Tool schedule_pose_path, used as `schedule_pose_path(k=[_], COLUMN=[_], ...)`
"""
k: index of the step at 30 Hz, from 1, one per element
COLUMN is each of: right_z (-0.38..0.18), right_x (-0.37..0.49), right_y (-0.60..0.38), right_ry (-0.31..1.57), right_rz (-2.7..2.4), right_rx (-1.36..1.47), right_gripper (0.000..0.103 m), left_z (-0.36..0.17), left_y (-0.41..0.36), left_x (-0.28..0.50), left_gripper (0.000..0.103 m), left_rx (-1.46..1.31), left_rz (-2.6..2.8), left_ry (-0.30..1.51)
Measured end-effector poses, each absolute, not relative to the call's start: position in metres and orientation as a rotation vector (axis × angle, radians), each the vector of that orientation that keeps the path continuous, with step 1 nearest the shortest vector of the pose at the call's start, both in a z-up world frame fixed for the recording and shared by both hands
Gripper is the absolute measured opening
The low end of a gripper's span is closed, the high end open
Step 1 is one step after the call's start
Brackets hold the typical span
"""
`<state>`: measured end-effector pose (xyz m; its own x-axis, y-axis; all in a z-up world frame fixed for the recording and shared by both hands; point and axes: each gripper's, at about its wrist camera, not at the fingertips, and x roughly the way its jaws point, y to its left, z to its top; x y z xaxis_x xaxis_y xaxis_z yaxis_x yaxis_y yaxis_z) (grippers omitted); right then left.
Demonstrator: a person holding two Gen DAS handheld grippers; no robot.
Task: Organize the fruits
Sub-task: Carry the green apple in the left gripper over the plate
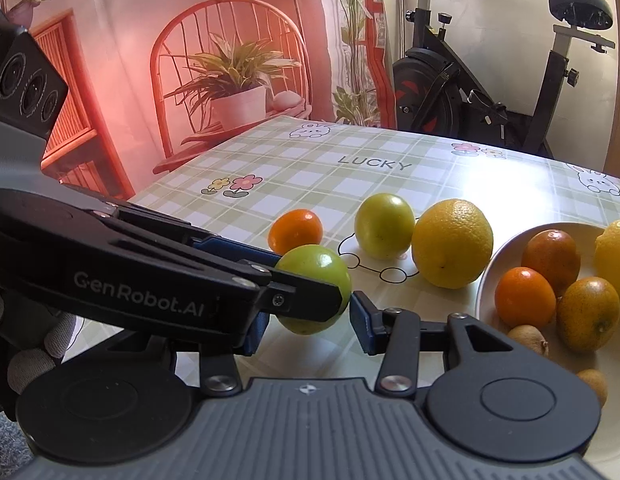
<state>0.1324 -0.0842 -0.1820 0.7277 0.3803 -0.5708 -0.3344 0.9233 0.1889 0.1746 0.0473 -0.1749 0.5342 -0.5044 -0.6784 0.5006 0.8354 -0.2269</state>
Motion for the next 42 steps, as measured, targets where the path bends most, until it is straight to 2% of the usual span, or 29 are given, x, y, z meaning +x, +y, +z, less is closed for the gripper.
schedule_pose_path(k=[28,42], right_z=[-0.158,-0.163], right_x=[0.088,0.078], right_y=[-0.173,-0.237], right_ry=[0.512,0.466], right_rz=[0.243,0.125], right_rx=[0.166,0.236], right_gripper=[0.047,0.047], left_z=[-0.146,-0.154], left_y=[-0.057,-0.124], left_x=[0.161,0.175], left_gripper=[0.048,0.048], left_rx=[0.108,0.136], left_rz=[-0.718,-0.803], left_ry=[0.788,0.796])
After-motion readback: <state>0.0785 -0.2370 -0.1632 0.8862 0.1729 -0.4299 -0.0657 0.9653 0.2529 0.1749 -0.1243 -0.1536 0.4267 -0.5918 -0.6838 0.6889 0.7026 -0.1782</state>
